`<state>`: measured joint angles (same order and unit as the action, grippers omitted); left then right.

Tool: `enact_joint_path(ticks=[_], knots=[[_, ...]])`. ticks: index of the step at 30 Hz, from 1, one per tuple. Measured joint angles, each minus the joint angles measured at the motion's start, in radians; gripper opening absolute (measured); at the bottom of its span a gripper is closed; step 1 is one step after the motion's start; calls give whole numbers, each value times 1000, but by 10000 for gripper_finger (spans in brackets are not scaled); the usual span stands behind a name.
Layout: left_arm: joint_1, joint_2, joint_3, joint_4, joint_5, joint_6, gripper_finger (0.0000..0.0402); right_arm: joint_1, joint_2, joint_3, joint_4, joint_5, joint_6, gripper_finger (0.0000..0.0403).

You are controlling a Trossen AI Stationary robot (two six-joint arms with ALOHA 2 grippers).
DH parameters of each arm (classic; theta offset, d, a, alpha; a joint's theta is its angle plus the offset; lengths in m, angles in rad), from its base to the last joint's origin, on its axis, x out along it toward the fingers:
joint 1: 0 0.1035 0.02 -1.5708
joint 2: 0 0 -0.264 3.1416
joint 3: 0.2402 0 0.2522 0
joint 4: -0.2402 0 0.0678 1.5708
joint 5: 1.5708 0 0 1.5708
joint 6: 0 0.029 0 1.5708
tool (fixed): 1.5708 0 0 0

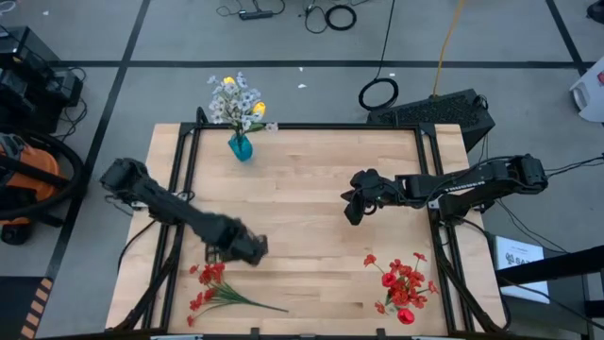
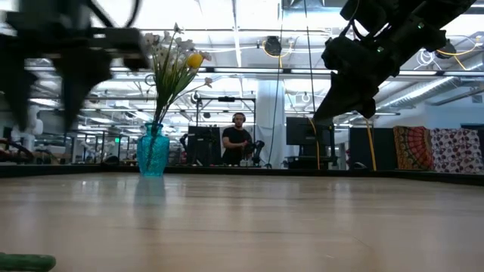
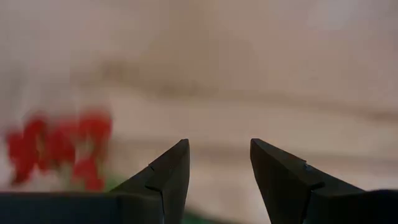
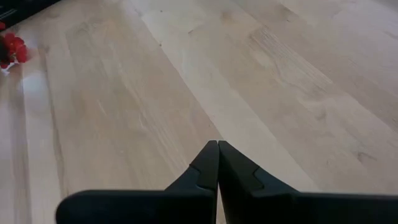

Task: Sort flowers into vase by color
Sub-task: Put the orange flowers into the transparent vase

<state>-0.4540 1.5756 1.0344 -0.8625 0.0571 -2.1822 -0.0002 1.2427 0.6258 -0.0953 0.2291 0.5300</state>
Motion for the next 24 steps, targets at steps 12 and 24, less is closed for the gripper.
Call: enact_joint_path(ticks=[12, 24], knots=[[-183, 163, 0, 338, 78, -203, 175, 0, 0, 0, -138, 0, 0, 0], [-264, 172, 0, 354, 178, -194, 175, 2, 0, 0, -145, 0, 0, 0]])
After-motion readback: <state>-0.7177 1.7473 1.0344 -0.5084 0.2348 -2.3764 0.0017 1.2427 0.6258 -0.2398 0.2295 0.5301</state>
